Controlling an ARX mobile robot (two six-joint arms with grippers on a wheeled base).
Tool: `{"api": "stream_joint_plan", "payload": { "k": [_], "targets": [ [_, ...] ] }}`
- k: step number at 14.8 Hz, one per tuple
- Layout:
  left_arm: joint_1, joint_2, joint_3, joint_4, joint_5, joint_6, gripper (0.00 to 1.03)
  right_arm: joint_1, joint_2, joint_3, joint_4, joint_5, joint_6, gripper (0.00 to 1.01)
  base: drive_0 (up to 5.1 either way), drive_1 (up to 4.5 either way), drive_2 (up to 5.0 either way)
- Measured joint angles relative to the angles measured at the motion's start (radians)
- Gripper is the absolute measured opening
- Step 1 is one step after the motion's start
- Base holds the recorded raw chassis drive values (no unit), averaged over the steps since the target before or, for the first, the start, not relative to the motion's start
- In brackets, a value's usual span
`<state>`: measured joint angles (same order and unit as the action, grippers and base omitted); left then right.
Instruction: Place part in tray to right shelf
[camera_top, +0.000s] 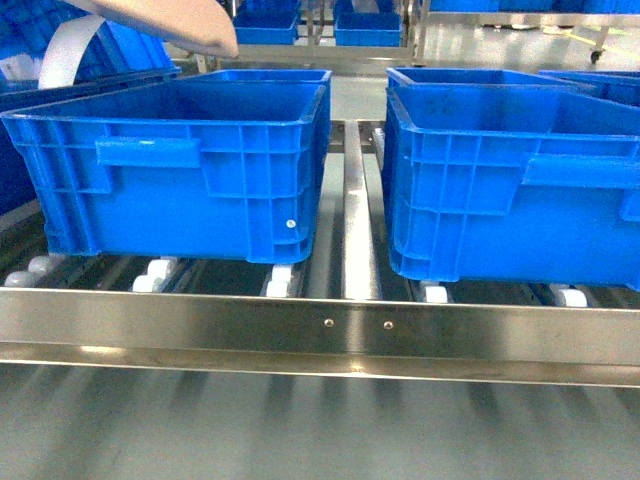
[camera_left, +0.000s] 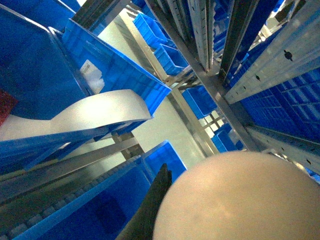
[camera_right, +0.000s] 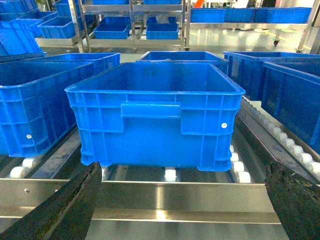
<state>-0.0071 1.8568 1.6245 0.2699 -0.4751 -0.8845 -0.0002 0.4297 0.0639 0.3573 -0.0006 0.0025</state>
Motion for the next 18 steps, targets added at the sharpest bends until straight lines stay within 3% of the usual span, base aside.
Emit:
{"api": "stream_joint_plan", "payload": {
  "k": [8, 9, 12, 14, 16, 18],
  "targets": [
    [-0.012, 0.001, 0.0, -0.002, 0.01, -0.006, 0.12, 0.0, 0.0, 0.0, 0.0, 0.0, 0.0, 0.98, 0.0, 0.0, 0.0],
    [0.029, -0.141, -0.238, 0.173, 0.133, -0.101, 0.12, 0.0, 0.0, 0.0, 0.001, 0.0, 0.0, 0.98, 0.0, 0.0, 0.0],
    [0.049, -0.333, -0.482, 0.183, 0.223, -0.176, 0.12, 0.0, 0.0, 0.0, -0.003, 0.003, 0.0, 0.98, 0.1, 0.13, 0.1],
    [0.056, -0.437, -0.595, 0.203, 0.236, -0.219, 0.12, -0.003, 0.0, 0.0, 0.002, 0.004, 0.0, 0.98, 0.4, 0.37, 0.4],
    [0.068, -0.666, -0.752, 0.268, 0.232, -0.332, 0.12, 0.0, 0.0, 0.0, 0.0, 0.0, 0.0, 0.98, 0.0, 0.0, 0.0],
    [0.061, -0.658, -0.772, 0.257, 0.241, -0.372, 0.12, 0.0, 0.0, 0.0, 0.0, 0.0, 0.0, 0.98, 0.0, 0.0, 0.0]
  ]
}}
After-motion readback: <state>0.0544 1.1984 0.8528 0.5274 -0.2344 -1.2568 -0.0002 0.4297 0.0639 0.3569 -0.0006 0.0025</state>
